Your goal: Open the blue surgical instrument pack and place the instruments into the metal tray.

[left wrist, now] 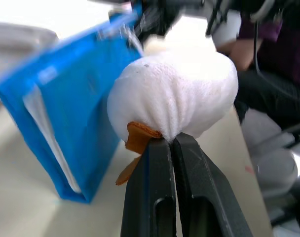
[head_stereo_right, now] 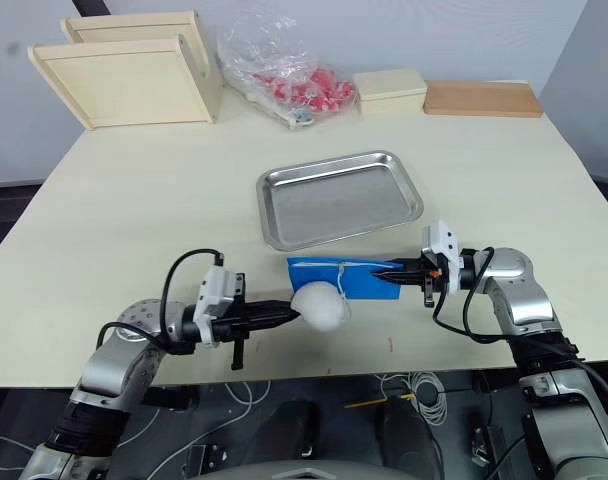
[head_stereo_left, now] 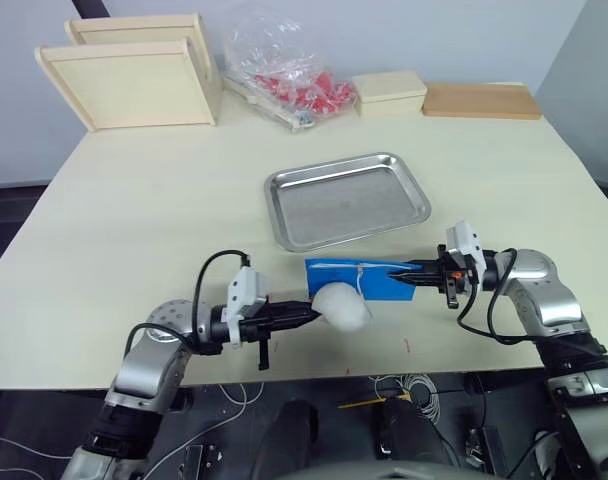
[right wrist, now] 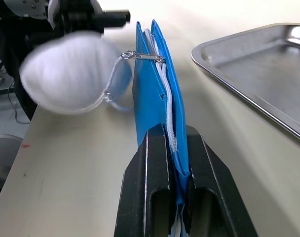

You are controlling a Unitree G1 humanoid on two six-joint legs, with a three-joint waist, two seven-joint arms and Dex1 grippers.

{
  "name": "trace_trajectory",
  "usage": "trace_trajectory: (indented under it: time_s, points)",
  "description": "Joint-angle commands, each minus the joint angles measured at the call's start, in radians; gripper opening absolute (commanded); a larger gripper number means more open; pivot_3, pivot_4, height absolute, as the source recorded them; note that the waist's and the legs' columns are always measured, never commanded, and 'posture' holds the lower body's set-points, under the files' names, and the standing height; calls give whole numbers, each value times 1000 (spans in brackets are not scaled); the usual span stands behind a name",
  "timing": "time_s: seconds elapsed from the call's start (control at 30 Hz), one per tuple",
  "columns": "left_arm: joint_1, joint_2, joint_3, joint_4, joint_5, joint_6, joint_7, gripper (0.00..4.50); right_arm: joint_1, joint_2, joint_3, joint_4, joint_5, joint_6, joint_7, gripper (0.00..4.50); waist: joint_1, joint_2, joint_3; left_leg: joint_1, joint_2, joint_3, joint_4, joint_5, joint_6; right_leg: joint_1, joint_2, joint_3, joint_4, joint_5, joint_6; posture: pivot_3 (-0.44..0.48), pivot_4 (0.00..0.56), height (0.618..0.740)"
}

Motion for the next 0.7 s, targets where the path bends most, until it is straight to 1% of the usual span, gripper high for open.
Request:
trace_trajectory:
  time_s: [0.03, 0.13, 0.27, 0.47, 0.53, 0.7]
  points:
    - [33, 40, 79, -59, -54, 15, 2, 29, 5, -1, -11, -9, 0, -11, -4, 0, 0, 0, 0, 0, 0, 0, 0, 0, 0, 0, 0, 0, 0, 0, 0, 0, 150, 740]
    - [57, 74, 140, -65, -83, 26, 6, 29, 8, -2, -10, -9, 0, -13, -1, 0, 0, 0, 0, 0, 0, 0, 0, 0, 0, 0, 0, 0, 0, 0, 0, 0, 150, 740]
    - [78, 97, 262, -36, -140, 42, 30, 29, 9, -2, -10, -6, -2, -21, 1, 0, 0, 0, 0, 0, 0, 0, 0, 0, 0, 0, 0, 0, 0, 0, 0, 0, 150, 740]
    - [123, 117, 368, 28, -118, 21, 61, 29, 15, 0, -8, -10, -2, -27, 0, 0, 1, 0, 0, 0, 0, 1, 0, 0, 0, 0, 0, 0, -1, 0, 0, 0, 150, 740]
    - [135, 126, 386, 66, -90, -3, 64, 29, 15, 1, -7, -9, -2, -29, 2, 0, 1, 0, 0, 0, 0, 1, 0, 0, 0, 0, 0, -1, -1, 0, 0, 0, 150, 740]
    - [123, 113, 416, 138, -38, -53, 132, 29, 14, 2, -8, -4, 0, -35, 9, 0, 0, 0, 0, 0, 0, 1, 0, 0, 0, 0, 0, -1, -1, 0, 0, 0, 150, 740]
